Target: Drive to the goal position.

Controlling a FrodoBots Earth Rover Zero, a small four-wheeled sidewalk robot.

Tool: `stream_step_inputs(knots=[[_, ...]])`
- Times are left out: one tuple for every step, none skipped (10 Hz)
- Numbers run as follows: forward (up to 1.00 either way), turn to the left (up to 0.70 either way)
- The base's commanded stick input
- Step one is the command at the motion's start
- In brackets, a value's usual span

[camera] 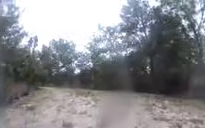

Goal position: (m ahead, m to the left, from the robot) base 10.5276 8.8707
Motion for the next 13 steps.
stream_step_inputs(knots=[[0.85,0.06],[0.85,0.28],[0.85,0.34],[0.85,0.34],[0.85,0.31],[0.85,0.05],[0.85,0.00],[0.85,0.00],[0.85,0.00],[0.85,0.00],[0.85,0.00],[0.85,0.00],[0.85,0.00]])
